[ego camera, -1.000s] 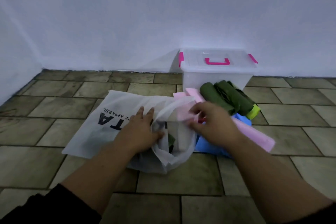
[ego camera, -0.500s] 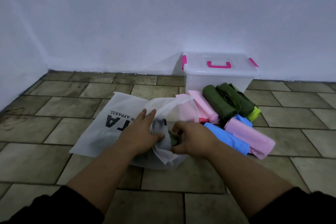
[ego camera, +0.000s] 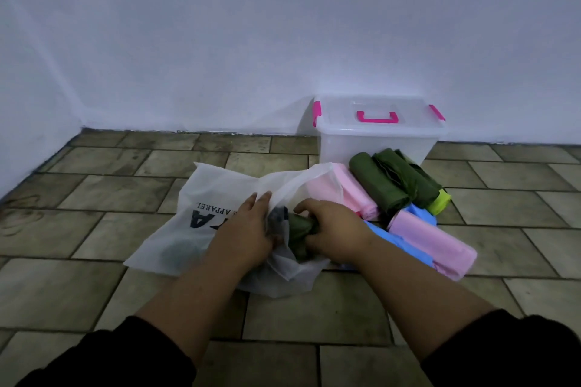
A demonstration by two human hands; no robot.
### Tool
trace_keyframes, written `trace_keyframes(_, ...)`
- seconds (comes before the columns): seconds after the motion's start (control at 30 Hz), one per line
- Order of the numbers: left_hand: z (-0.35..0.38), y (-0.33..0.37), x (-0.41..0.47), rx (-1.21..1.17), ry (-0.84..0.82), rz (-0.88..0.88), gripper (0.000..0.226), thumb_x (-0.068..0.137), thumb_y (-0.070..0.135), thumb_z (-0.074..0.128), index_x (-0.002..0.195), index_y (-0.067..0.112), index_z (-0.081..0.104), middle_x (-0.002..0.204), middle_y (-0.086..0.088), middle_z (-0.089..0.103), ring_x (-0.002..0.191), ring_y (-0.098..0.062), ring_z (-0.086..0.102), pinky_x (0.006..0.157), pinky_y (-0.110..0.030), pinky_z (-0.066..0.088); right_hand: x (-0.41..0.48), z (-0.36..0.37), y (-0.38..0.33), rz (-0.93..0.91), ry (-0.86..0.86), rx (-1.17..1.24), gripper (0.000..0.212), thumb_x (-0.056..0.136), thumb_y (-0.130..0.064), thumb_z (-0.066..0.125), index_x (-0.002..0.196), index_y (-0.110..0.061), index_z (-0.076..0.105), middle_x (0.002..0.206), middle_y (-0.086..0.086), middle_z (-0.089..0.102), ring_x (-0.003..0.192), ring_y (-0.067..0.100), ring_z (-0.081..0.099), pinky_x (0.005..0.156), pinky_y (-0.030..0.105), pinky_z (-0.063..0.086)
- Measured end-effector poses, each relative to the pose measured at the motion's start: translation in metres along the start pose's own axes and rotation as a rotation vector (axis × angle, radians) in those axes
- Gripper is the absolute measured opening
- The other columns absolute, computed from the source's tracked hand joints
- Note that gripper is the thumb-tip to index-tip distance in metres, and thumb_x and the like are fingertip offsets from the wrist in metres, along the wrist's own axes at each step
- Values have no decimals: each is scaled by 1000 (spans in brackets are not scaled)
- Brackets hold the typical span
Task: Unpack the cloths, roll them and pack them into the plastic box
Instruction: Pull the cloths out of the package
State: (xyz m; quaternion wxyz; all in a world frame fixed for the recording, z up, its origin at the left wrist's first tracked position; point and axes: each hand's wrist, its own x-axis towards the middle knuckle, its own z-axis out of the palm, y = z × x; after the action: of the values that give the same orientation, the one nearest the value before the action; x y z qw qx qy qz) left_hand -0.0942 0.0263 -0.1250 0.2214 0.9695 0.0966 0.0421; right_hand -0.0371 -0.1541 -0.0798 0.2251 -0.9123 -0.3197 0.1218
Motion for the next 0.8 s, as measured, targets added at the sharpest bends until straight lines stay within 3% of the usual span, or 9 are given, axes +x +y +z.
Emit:
trace_keyframes(0.13, 6, -5, -1, 6, 4, -19, 84, 84, 55, 53, 147, 37, 2, 158, 1, 15, 139, -25, 30, 106, -45, 34, -15, -28, 14, -6, 141, 164, 42, 71, -7, 67, 105, -30, 67, 100, 1, 59, 89, 16, 58, 82, 31, 51)
trace_keyframes(0.23, 8, -5, 1, 24, -18, -44, 89, 82, 54, 58, 148, 37, 0, 159, 2, 10, 140, -26, 28, 108, -46, 32, -33, -58, 39, 76, 246, 376, 40, 71, 2, 67, 92, -31, 72, 94, -3, 67, 81, 10, 64, 71, 12, 51)
trace_keyframes(0.4, 12, -3, 2, 54, -39, -56, 91, 81, 52, 59, 147, 37, -1, 159, 4, 6, 138, -27, 32, 105, -45, 36, -46, -93, 84, 213, 625, 901, 41, 74, 13, 59, 90, -23, 71, 82, 0, 70, 70, 15, 66, 56, 20, 55)
trace_keyframes(0.47, 12, -3, 2, 64, -39, -53, 90, 81, 53, 58, 147, 37, -1, 159, 3, 7, 137, -27, 32, 105, -45, 36, -37, -91, 93, 298, 802, 819, 37, 75, 6, 61, 92, -25, 68, 78, -2, 66, 62, 10, 61, 51, 19, 52)
trace_keyframes(0.53, 12, -3, 1, 71, -41, -57, 89, 81, 53, 57, 147, 37, -1, 159, 3, 8, 137, -27, 33, 105, -45, 36, -25, -81, 99, 402, 881, 585, 36, 73, -3, 62, 99, -28, 65, 83, 1, 65, 64, 9, 60, 56, 21, 50)
trace_keyframes(0.67, 13, -1, -2, 102, -33, -49, 88, 82, 55, 56, 147, 36, 1, 158, 2, 11, 135, -27, 35, 105, -44, 37, -8, -59, 103, 470, 759, 119, 40, 73, -15, 62, 113, -24, 58, 102, 15, 58, 88, 35, 58, 73, 36, 47)
trace_keyframes(0.8, 13, -1, -4, 95, -13, -36, 88, 81, 54, 56, 148, 33, 2, 157, -1, 15, 134, -28, 36, 105, -44, 36, -6, -54, 100, 590, 641, -181, 48, 75, -31, 62, 122, -24, 54, 114, 16, 54, 109, 39, 49, 90, 47, 39)
